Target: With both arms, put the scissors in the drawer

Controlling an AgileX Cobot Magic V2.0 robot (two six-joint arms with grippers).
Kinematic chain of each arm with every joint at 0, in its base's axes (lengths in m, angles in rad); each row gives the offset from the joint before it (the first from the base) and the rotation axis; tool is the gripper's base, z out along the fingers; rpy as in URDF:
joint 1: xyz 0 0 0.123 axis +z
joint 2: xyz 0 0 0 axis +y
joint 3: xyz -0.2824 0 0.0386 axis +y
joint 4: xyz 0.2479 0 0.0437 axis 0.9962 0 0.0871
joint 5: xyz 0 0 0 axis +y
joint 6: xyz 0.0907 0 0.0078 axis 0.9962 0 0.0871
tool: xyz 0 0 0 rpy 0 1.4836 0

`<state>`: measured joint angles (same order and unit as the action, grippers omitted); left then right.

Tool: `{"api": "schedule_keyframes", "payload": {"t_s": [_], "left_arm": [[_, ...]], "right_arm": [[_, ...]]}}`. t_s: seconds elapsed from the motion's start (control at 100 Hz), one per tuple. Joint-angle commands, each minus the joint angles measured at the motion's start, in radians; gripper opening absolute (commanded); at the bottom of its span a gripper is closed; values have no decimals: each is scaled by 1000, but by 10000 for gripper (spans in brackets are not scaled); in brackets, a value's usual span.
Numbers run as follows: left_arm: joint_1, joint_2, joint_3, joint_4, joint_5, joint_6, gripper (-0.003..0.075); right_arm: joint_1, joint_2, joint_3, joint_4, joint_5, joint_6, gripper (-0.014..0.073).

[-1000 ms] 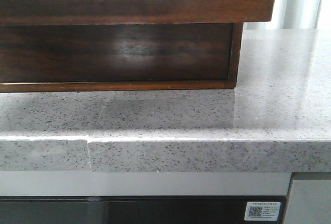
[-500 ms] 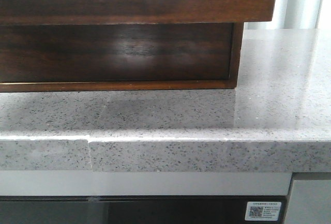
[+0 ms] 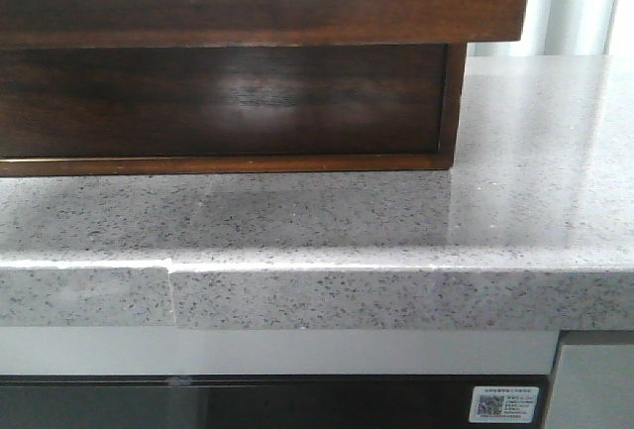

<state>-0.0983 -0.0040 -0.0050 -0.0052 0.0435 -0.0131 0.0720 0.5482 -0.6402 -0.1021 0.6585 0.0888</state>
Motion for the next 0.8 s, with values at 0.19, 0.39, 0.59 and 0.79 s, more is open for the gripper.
{"api": "schedule_keyframes", "payload": {"t_s": [0.19,0.39,0.59,0.79], "left_arm": [[1,-31,36,-6,-83,-12,-20],[1,-31,36,-6,-83,-12,-20],[1,-31,36,-6,-83,-12,-20],[1,-31,36,-6,-83,-12,-20]], "right_arm": [[-154,-336,410,-3,-568,-2,-69],[-201,-515,638,52,-771,-2,-69],[-201,-581,667,59,-703,-2,-69],[-201,-581,667,59,-700,-2,-69]]}}
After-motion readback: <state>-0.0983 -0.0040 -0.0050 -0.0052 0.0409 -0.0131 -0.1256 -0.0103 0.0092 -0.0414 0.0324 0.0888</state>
